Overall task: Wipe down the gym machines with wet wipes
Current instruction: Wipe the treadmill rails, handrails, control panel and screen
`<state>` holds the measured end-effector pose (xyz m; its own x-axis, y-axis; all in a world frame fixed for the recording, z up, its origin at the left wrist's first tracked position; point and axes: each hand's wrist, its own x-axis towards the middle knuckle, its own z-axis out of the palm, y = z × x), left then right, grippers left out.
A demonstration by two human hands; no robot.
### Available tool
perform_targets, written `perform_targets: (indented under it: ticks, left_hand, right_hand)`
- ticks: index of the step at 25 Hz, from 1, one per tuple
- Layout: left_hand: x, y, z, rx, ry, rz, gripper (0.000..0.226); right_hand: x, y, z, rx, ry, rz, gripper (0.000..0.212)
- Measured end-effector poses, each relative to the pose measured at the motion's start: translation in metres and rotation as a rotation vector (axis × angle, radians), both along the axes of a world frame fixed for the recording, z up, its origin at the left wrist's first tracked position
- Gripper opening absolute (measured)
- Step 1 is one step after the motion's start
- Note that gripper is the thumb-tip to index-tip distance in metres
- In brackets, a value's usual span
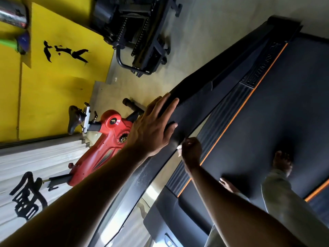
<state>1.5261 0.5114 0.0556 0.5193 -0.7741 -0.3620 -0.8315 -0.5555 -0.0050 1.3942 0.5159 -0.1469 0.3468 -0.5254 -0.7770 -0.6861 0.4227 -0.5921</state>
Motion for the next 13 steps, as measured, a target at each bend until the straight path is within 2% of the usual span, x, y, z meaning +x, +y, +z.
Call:
perform_targets:
  ticks: [1,2,3,4,6,8,10,11,13]
  left_hand:
    - [0.001,0.000,0.000,0.000,0.004,0.001,0.065]
    - [0.001,0.000,-0.001,0.003,0.008,0.001,0.065]
    - [0.001,-0.001,-0.001,0.006,0.009,0.006,0.065]
    - [0.001,-0.002,-0.001,0.007,0.008,0.009,0.065]
    - [0.000,-0.002,0.000,0.007,-0.001,-0.002,0.066]
    - [0.001,0.000,-0.001,-0.002,-0.016,-0.017,0.066]
    - [0.002,0.001,-0.002,-0.007,-0.018,-0.023,0.066]
    - [0.002,0.000,-0.001,-0.006,-0.012,-0.020,0.066]
    - [0.000,-0.002,0.000,0.004,-0.002,-0.012,0.065]
  right_hand:
    - [0.014,-0.017,-0.024,-0.031,0.044,-0.080,0.015]
    - [0.030,-0.042,-0.020,-0.071,0.036,-0.161,0.029]
    - [0.043,-0.068,-0.005,-0.070,-0.007,-0.269,0.032]
    - [0.052,-0.081,0.015,-0.074,-0.094,-0.374,0.024]
    - [0.047,-0.073,0.072,-0.070,-0.316,-0.333,0.011]
    - [0.017,-0.030,0.097,0.082,-0.400,-0.202,0.012]
    - [-0.008,0.001,0.087,0.309,-0.292,-0.081,0.010]
    - [-0.008,-0.003,0.075,0.349,-0.215,-0.043,0.014]
    - [0.014,-0.029,0.043,0.285,-0.098,-0.164,0.024]
